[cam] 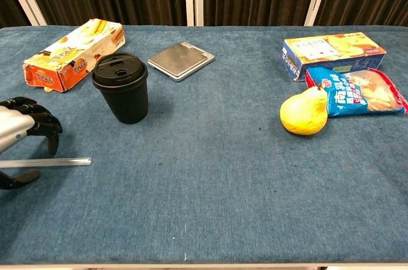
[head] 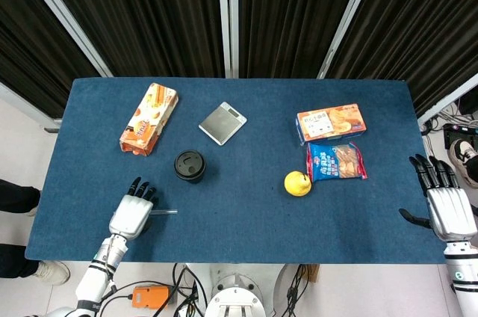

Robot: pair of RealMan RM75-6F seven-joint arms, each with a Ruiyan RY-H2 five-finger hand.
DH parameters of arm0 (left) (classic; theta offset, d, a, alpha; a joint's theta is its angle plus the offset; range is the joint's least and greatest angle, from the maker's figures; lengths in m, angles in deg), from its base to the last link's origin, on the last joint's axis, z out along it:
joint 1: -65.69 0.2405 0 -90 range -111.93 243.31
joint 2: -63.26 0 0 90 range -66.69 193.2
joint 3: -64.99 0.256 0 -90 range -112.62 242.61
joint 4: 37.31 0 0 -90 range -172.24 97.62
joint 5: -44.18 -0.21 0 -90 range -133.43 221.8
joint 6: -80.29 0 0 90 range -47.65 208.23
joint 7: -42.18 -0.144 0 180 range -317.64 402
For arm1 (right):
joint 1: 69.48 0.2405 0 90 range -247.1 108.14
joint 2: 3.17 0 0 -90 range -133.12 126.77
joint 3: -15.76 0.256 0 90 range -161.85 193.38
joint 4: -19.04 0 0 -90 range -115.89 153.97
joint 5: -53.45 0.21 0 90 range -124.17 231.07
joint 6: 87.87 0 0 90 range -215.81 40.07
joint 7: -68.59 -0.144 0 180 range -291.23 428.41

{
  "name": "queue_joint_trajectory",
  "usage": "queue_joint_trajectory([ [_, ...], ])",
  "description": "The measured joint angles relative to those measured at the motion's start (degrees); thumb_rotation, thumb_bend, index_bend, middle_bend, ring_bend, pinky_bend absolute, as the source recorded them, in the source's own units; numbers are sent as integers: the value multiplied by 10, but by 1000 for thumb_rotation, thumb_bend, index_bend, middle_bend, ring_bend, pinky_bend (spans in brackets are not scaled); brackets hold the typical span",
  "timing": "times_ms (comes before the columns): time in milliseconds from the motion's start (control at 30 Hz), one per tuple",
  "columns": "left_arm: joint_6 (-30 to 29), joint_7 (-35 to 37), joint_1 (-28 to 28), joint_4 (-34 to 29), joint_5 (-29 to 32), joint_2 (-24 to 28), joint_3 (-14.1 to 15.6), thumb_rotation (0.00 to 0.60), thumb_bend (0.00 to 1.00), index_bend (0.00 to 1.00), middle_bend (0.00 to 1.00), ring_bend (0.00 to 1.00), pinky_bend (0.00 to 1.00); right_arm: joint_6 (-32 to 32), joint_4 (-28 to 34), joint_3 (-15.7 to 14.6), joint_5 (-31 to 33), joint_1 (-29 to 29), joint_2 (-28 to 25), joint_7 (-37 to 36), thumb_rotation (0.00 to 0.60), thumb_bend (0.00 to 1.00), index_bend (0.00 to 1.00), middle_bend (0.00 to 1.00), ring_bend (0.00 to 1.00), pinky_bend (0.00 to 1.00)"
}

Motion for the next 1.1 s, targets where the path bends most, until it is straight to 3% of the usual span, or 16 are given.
queue_joint_trajectory([
  [433, 3, 36, -9, 24, 2, -10, 5, 600, 353, 539, 231, 104, 0, 11, -7, 1, 7, 4, 2, -11, 600, 195, 39, 119, 0, 112],
  [667, -17, 110, -5, 21, -10, 6, -2, 600, 372, 581, 248, 104, 0, 27, -14, -1, 16, 7, 5, -18, 600, 196, 43, 119, 0, 112],
  [867, -61, 238, 9, -12, -22, 50, -25, 600, 388, 581, 248, 96, 0, 52, -21, -8, 20, 14, 11, -10, 600, 196, 43, 119, 0, 112],
  [1100, -103, 472, 14, -51, -37, 91, -78, 600, 404, 581, 248, 68, 0, 87, -26, -15, 28, 28, 24, 17, 600, 196, 44, 119, 0, 112],
])
